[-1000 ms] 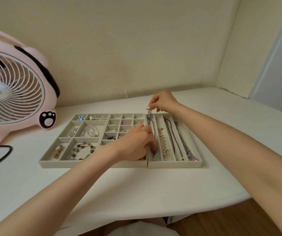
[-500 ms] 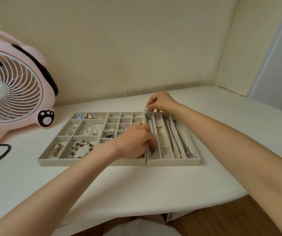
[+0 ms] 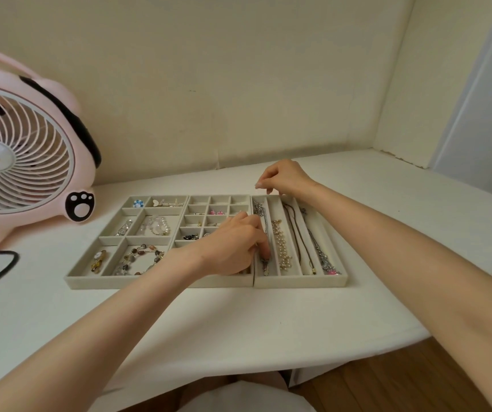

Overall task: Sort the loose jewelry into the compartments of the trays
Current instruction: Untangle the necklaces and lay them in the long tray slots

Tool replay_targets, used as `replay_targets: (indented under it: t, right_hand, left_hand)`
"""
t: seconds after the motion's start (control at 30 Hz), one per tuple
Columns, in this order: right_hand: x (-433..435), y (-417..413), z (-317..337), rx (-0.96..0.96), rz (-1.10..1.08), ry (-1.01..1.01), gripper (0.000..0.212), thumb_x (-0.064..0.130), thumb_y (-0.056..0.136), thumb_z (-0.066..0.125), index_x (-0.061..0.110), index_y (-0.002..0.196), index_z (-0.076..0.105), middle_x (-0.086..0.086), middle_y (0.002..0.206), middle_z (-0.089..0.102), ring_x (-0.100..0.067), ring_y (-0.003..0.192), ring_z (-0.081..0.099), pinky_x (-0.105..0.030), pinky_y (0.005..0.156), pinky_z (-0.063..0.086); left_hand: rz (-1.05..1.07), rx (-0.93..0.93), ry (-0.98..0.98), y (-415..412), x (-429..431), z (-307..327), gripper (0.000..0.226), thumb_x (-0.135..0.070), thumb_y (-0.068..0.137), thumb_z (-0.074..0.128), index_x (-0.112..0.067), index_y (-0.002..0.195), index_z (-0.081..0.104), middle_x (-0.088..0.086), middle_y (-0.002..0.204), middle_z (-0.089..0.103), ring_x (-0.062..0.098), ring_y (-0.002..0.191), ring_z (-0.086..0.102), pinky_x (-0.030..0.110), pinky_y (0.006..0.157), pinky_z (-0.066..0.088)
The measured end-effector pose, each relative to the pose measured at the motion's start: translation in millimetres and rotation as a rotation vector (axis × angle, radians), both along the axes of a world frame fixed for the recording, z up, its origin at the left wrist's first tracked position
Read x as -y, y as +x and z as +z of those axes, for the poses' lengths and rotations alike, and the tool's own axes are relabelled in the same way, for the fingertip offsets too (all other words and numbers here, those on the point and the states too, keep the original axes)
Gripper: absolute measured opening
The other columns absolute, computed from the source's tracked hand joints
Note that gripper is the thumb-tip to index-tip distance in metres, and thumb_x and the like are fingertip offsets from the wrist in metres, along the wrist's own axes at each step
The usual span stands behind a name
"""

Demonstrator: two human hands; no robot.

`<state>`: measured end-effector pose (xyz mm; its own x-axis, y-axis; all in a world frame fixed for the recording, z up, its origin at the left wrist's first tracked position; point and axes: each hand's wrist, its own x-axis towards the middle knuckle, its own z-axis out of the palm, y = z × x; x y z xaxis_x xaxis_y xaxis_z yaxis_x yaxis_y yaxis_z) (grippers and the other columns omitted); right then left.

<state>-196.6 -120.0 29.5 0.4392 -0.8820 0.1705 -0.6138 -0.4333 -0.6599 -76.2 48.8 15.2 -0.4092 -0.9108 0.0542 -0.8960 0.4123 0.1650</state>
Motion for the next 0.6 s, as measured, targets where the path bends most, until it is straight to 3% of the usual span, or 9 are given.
replay_targets:
  t: [0.1,0.17,0.23,0.3,0.4,0.6]
  right_hand:
    - [-5,-2,4,-0.102,0.020,-0.024,0.025,0.012,0.080,0.056,0.027,0.081,0.075,0.011,0.085,0.065,-0.008,0.086,0.058,-0.027,0.075,0.046]
    - [-11,-1,4,-0.194,0.038,-0.041,0.032,0.010,0.079,0.050,0.028,0.083,0.076,0.011,0.096,0.065,-0.006,0.088,0.055,-0.025,0.072,0.042]
    - [-13,1,0,-0.292,0.049,-0.080,0.032,0.012,0.079,0.050,0.031,0.084,0.075,0.012,0.108,0.068,-0.009,0.100,0.056,-0.026,0.078,0.043]
    - [-13,4,-4,-0.371,0.037,-0.145,0.029,0.015,0.079,0.052,0.032,0.085,0.075,0.013,0.108,0.068,-0.012,0.104,0.057,-0.025,0.077,0.042]
    - [-13,5,-4,-0.316,0.007,-0.192,0.031,0.012,0.077,0.051,0.032,0.081,0.074,0.014,0.098,0.066,-0.012,0.099,0.058,-0.024,0.070,0.035]
    - [-14,4,-9,-0.372,0.062,-0.157,0.033,0.012,0.079,0.051,0.033,0.090,0.074,0.014,0.110,0.068,-0.010,0.103,0.058,-0.024,0.075,0.040]
  left_hand:
    - [0.003,-0.009,-0.005,0,0,0,0.041,0.000,0.091,0.037,-0.024,0.104,0.067,0.000,0.108,0.048,0.016,0.099,0.036,0.033,0.093,0.033]
    - [0.004,-0.009,-0.009,0,1,-1,0.042,0.001,0.090,0.037,-0.025,0.103,0.068,0.001,0.107,0.048,0.017,0.099,0.037,0.033,0.092,0.034]
    - [0.006,-0.011,-0.010,0,1,-1,0.042,0.001,0.091,0.037,-0.025,0.103,0.068,0.001,0.107,0.048,0.017,0.099,0.036,0.032,0.092,0.034]
    - [0.005,-0.011,-0.009,1,0,-2,0.042,0.001,0.091,0.037,-0.025,0.103,0.068,0.001,0.108,0.048,0.017,0.099,0.036,0.032,0.092,0.033]
    - [0.004,-0.012,-0.011,2,1,-2,0.042,0.001,0.091,0.037,-0.025,0.103,0.067,0.002,0.108,0.049,0.017,0.099,0.037,0.032,0.092,0.033]
    - [0.006,-0.033,-0.015,2,0,-2,0.045,0.003,0.089,0.036,-0.026,0.101,0.068,0.003,0.109,0.049,0.018,0.099,0.037,0.032,0.092,0.033]
